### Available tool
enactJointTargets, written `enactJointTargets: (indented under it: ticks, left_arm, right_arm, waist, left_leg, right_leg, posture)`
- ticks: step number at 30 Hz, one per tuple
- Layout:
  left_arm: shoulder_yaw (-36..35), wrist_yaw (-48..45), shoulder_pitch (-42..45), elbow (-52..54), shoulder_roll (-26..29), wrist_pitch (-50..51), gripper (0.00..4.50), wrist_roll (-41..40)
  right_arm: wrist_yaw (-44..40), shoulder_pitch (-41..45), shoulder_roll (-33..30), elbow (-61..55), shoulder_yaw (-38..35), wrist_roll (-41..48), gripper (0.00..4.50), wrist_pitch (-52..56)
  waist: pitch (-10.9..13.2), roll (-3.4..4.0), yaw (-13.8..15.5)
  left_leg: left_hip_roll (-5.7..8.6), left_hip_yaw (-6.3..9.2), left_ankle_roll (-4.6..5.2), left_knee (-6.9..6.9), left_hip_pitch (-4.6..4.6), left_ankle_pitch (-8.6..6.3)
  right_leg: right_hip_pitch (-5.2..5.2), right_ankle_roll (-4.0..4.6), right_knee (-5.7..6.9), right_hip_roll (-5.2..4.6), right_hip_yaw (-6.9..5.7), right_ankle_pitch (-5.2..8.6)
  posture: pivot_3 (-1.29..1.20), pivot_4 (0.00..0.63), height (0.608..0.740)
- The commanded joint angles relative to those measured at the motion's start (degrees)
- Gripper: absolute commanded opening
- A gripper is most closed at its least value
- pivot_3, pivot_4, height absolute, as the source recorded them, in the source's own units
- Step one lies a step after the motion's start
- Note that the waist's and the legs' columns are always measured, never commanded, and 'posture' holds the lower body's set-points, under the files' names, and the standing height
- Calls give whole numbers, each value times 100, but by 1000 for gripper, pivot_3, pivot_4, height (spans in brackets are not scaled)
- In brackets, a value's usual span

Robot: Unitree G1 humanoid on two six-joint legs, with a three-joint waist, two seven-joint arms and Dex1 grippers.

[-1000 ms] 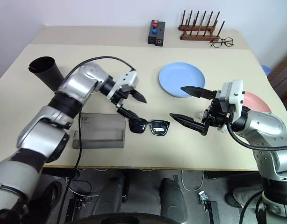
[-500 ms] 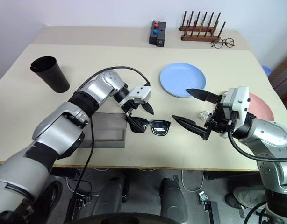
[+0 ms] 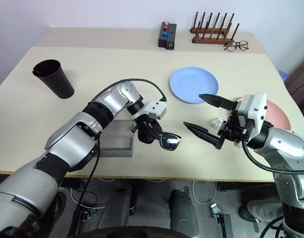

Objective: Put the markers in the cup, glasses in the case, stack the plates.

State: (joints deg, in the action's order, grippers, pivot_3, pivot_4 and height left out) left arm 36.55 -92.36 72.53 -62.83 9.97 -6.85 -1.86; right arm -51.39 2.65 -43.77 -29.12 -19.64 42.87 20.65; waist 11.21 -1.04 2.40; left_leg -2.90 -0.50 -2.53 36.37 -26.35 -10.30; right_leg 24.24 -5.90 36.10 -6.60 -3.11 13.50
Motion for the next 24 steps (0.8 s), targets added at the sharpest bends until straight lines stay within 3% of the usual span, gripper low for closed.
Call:
enactJointTargets:
  ticks: [1,8,16,24]
  left_arm:
    - [-39,-14,-49,-2,-34,-38,42,120]
    - [-177,-14,237,78,110,298,42,-167]
    - [-616,-14,909,145,629,1266,42,-1044]
    - [-134,-14,1182,835,1415,2055,42,-1964]
  right_arm:
    - [-10,4,8,-139,-164,6,4500,-149]
    - [-29,43,18,-83,-111,-26,4500,-187]
    - [-38,102,49,-11,-34,-65,4500,-230]
    - [-143,220,77,151,69,-119,4500,-296]
  waist:
    - [-1,2,3]
    - [-1,2,-16]
    - [1,3,-15]
    - [2,4,-25]
  left_leg:
    - [1,5,1,8,3,-1]
    - [0,18,7,65,1,-8]
    - [0,21,19,60,-19,-14]
    - [0,20,22,62,-18,-16]
  right_leg:
    - [-10,0,-1,0,-3,0]
    - [-39,-6,-6,0,-8,-13]
    - [-18,-4,-4,1,-8,-16]
    - [-18,-6,-2,1,-8,-15]
  posture:
    - [0,150,740]
    - [0,150,740]
    - [0,150,740]
    - [0,150,740]
